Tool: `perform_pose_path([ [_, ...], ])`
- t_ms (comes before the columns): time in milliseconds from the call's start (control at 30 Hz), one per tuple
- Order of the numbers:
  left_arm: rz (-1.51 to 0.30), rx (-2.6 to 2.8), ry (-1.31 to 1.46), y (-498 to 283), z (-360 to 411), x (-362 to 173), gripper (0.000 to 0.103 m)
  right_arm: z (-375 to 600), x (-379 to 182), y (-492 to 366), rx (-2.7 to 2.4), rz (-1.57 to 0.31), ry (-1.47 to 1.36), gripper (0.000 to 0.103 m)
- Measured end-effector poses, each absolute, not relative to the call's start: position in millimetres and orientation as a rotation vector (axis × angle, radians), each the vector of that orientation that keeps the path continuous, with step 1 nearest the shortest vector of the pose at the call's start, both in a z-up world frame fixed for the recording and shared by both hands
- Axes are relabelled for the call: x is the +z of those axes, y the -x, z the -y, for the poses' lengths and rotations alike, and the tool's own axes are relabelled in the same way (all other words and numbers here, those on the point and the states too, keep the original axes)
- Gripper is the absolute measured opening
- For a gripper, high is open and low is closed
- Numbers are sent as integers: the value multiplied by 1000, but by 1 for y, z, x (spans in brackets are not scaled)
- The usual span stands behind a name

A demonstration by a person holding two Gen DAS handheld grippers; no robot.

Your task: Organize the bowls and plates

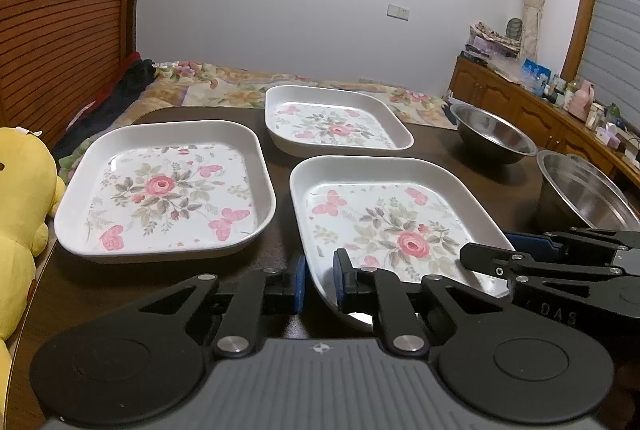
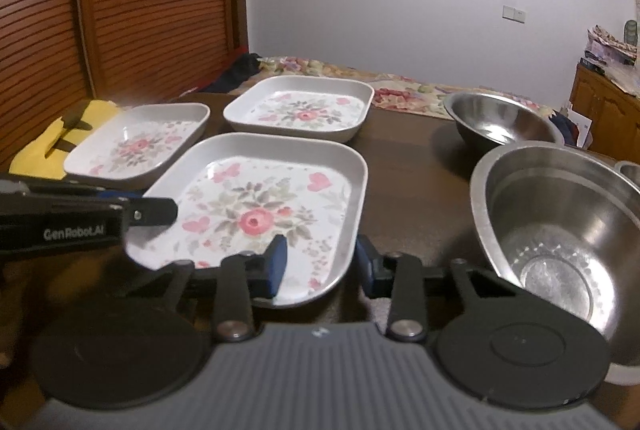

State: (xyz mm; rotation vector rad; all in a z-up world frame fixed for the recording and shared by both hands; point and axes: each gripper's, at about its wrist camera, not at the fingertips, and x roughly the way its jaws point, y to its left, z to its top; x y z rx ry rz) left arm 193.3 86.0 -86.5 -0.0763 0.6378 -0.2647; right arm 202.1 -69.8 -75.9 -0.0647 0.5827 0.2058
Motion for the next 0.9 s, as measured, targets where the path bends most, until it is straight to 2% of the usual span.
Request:
perform_pose_path([
  [200,-632,-263,85,-188,-88,-87,13,74,-77,-204,206,-578,53,28],
  [333,-626,-264,79,-183,-89,-82,13,77,-76,-202,200,-576,54,15],
  [900,-578,-269,95,-121,-102,-63,13,89,-62,-166,276,-552,-14,13],
])
